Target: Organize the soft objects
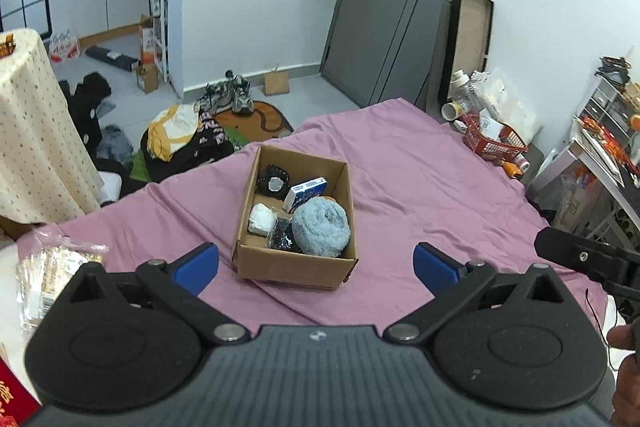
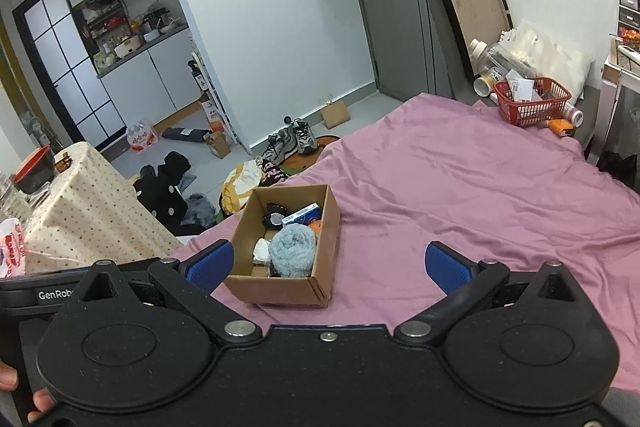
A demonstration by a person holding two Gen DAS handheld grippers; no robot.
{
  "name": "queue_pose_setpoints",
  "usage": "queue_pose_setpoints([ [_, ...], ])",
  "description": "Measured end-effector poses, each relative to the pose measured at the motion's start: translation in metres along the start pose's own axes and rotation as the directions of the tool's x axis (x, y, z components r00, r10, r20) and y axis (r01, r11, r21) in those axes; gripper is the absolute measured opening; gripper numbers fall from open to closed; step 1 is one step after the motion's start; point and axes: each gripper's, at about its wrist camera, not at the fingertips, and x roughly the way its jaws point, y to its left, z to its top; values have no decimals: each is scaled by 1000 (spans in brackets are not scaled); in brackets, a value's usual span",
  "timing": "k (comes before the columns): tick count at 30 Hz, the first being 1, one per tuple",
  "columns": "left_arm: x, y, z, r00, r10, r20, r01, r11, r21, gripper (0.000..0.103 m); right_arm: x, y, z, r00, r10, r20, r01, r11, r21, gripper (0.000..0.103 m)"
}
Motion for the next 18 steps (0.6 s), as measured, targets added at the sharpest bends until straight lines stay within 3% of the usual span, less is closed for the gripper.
queue_pose_setpoints([
  [13, -47, 2, -25, 998, -57, 29, 55, 995, 85, 103, -47, 12, -20, 997, 7, 71, -5, 1000, -20, 103],
  [18, -58, 4, -36, 998, -47, 35, 43, 993, 108, 103, -57, 14, -30, 997, -7, 78, 7, 1000, -8, 103],
])
